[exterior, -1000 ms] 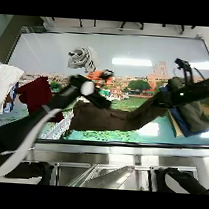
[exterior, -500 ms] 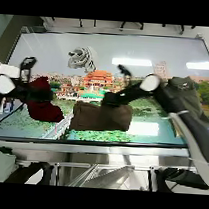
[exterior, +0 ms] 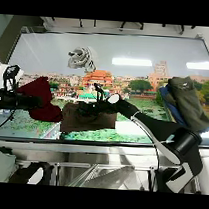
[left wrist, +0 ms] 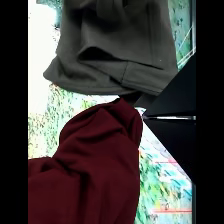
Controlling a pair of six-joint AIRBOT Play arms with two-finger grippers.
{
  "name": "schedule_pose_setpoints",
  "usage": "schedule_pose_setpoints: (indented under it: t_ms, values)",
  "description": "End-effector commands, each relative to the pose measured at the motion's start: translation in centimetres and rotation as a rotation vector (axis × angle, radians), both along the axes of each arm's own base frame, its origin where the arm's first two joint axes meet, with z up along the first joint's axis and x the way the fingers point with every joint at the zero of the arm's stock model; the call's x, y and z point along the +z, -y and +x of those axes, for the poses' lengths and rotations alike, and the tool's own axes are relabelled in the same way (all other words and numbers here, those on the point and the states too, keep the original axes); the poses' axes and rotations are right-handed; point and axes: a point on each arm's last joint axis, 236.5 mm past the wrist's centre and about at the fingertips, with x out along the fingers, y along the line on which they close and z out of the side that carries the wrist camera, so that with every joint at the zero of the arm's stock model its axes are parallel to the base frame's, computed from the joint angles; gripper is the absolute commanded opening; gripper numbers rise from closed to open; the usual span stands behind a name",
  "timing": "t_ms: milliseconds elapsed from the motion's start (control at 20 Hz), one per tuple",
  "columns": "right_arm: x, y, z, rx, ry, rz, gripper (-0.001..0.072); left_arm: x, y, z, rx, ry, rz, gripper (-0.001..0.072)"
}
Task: Fold the shirts.
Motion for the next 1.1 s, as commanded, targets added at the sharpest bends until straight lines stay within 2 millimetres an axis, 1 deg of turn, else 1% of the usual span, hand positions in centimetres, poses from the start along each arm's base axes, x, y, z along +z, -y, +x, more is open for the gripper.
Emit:
schedule_pose_setpoints:
  t_ms: [0, 50, 150, 200, 250, 350, 450, 550, 600, 650, 700, 750, 800, 850, 900, 950, 1050]
  values:
    - [1.3, -0.3, 0.8, -0.004, -0.032, 0.121, 0.0584, -0.2, 0.3, -0.2, -0.003, -0.005, -0.011, 0.0011]
    - [2.4, 0.7, 0.6, 0.039, -0.052, 0.152, 0.0583, -0.3, 0.3, -0.3, -0.002, -0.007, -0.011, 0.0011]
    - [5.0, 4.2, 0.4, 0.137, -0.073, 0.21, 0.0582, -0.3, 0.3, -0.3, -0.004, -0.007, -0.01, 0.0011]
    - [6.1, 6.6, 0.4, 0.178, -0.059, 0.201, 0.0577, -0.3, 0.3, -0.3, -0.012, -0.006, -0.007, 0.0011]
    - [6.4, 9.4, 0.4, 0.201, -0.042, 0.141, 0.0577, -0.3, 0.3, -0.3, -0.014, -0.006, -0.007, 0.0011]
    - [5.7, 15.3, 0.6, 0.19, 0.009, -0.049, 0.0576, -0.4, 0.4, -0.6, -0.016, -0.02, -0.009, 0.0011]
    - [5.1, 20.7, 0.5, 0.126, 0.045, -0.19, 0.0578, -0.4, 0.8, -0.8, -0.033, -0.028, -0.022, 0.0011]
    - [3.8, 24.9, 0.2, 0.04, 0.035, -0.252, 0.0586, -0.6, 1.1, -0.6, -0.043, -0.026, -0.022, 0.0011]
    - [2.6, 26.5, 0.2, -0.015, 0.008, -0.266, 0.0622, -0.9, 2.0, -0.4, -0.07, -0.033, -0.041, 0.0011]
    - [1.2, 27.6, 0.0, -0.051, -0.031, -0.274, 0.0708, -1.6, 3.6, -0.3, -0.114, -0.057, -0.091, 0.0011]
    - [-0.3, 28.3, -0.5, -0.072, -0.077, -0.28, 0.0708, -2.4, 5.4, -0.2, -0.162, -0.09, -0.152, 0.0011]
    - [-1.5, 28.5, -1.2, -0.077, -0.122, -0.277, 0.0707, -3.4, 7.0, 0.0, -0.211, -0.121, -0.205, 0.0012]
    - [-2.5, 28.4, -1.7, -0.072, -0.157, -0.277, 0.0707, -4.3, 7.8, 0.3, -0.234, -0.152, -0.232, 0.0014]
    - [-3.0, 28.2, -1.9, -0.067, -0.179, -0.271, 0.0707, -5.2, 8.1, 0.9, -0.243, -0.182, -0.243, 0.0127]
    - [-3.0, 27.8, -1.9, -0.067, -0.185, -0.256, 0.0707, -5.8, 8.3, 1.5, -0.238, -0.206, -0.261, 0.0429]
    - [-2.8, 27.5, -1.6, -0.076, -0.181, -0.236, 0.0707, -6.4, 8.7, 1.8, -0.237, -0.237, -0.288, 0.0562]
    - [-2.4, 27.1, -0.7, -0.113, -0.176, -0.206, 0.0707, -7.8, 9.0, 1.6, -0.251, -0.323, -0.307, 0.0563]
